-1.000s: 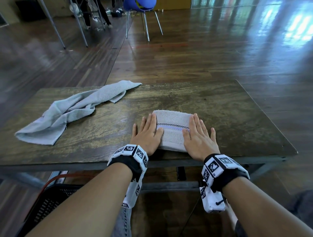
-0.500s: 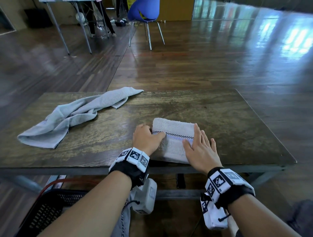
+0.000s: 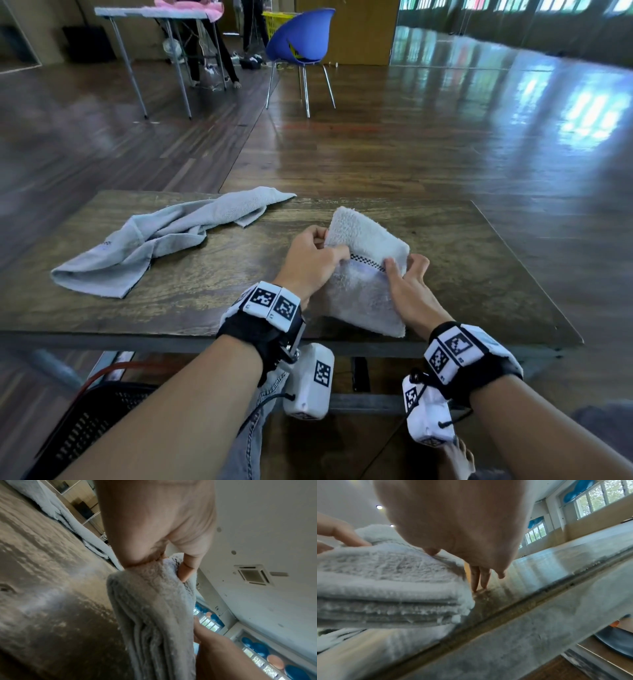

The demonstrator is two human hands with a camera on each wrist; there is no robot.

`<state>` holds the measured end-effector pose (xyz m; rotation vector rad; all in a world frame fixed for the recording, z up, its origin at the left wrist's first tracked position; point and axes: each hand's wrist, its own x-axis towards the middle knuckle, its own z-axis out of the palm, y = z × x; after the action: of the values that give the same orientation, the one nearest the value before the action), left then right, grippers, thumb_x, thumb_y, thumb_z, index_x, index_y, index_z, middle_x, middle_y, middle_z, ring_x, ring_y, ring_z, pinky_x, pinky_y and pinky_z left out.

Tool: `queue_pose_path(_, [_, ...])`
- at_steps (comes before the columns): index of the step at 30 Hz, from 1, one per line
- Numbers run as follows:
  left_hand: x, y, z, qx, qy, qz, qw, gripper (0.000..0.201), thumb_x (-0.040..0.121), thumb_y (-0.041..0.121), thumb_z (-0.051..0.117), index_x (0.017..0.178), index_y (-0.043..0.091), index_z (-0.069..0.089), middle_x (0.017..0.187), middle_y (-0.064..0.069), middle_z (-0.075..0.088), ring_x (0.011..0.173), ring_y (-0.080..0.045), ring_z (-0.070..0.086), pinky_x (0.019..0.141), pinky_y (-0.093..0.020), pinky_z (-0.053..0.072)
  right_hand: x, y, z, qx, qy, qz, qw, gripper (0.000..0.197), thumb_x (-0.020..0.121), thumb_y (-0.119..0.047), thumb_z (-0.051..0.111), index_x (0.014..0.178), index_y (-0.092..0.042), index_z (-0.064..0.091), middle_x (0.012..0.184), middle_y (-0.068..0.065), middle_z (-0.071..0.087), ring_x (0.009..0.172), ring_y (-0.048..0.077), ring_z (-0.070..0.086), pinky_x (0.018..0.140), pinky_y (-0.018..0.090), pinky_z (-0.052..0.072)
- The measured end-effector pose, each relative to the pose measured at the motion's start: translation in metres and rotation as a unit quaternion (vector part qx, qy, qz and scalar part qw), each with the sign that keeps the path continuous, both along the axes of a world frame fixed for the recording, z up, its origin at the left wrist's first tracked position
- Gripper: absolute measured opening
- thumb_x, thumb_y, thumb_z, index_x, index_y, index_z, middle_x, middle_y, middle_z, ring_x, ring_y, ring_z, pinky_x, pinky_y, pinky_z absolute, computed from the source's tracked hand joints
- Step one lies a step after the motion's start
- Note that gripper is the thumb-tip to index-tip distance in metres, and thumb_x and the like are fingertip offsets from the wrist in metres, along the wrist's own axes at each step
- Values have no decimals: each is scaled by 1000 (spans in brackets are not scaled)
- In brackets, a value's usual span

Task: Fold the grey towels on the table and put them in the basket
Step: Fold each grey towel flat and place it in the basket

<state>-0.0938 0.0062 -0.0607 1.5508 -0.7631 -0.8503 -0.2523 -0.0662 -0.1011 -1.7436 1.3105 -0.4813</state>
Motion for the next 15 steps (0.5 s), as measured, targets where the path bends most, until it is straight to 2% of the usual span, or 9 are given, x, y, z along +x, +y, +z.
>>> queue_pose_path(2, [3,6,10,-16,17,-6,1000,32,60,15,69,91,11,63,78,-6,66,73,-23,63,68,-38,49,4,3,15,38,-59,3,998,48,89,-76,32,119,-43,13,125,12,55,115,35,61,103,55,46])
queue_pose_path(3, [5,10,14,-24,27,-5,999,31,60,15,69,90,13,63,81,-6,68,75,-24,65,69,-38,51,7,4,23,49,-90,4,995,50,91,-73,38,119,-41,12,124,10,54,110,31,64,99,52,51])
queue_pose_path(6, [18,31,24,-52,47,14,997,39,63,15,69,102,7,64,88,-11,69,80,-26,64,73,-40,49,20,12,44,50,-132,12,990,50,98,-49,54,120,-34,13,115,6,57,93,19,68,74,33,57])
queue_pose_path(7, [25,41,25,-64,49,27,996,37,67,14,71,102,5,63,87,-12,68,80,-25,62,74,-40,48,27,16,50,36,-131,20,991,49,100,-41,56,121,-33,13,112,6,57,90,18,68,70,33,57])
queue_pose_path(9, [43,63,28,-90,47,58,993,21,80,15,73,98,11,63,84,-7,69,79,-22,64,74,-37,50,47,27,63,2,-129,49,990,45,101,-29,55,122,-32,15,114,9,56,90,23,68,78,42,59])
queue_pose_path(10, [53,76,29,-99,41,75,991,14,85,16,71,96,13,63,83,-3,71,78,-20,66,72,-34,52,58,35,69,-11,-130,70,989,45,102,-26,54,122,-31,15,117,11,55,93,24,68,81,44,59])
queue_pose_path(11, [64,90,29,-103,32,95,990,10,89,20,69,95,15,63,82,-1,72,78,-18,68,70,-32,53,72,44,75,-24,-133,96,986,44,103,-24,54,123,-31,15,120,11,54,93,22,67,80,40,59])
queue_pose_path(14, [101,140,29,-108,-5,160,981,19,93,29,65,102,12,64,87,-3,74,81,-21,70,71,-36,54,118,78,88,-63,-147,184,970,43,104,-19,51,123,-32,14,122,11,53,80,13,63,59,21,53])
queue_pose_path(15, [113,160,26,-109,-20,181,977,21,93,30,64,102,11,64,82,1,73,76,-16,68,66,-31,52,134,91,88,-74,-145,215,963,42,104,-17,49,123,-32,15,119,10,52,74,11,61,54,17,50])
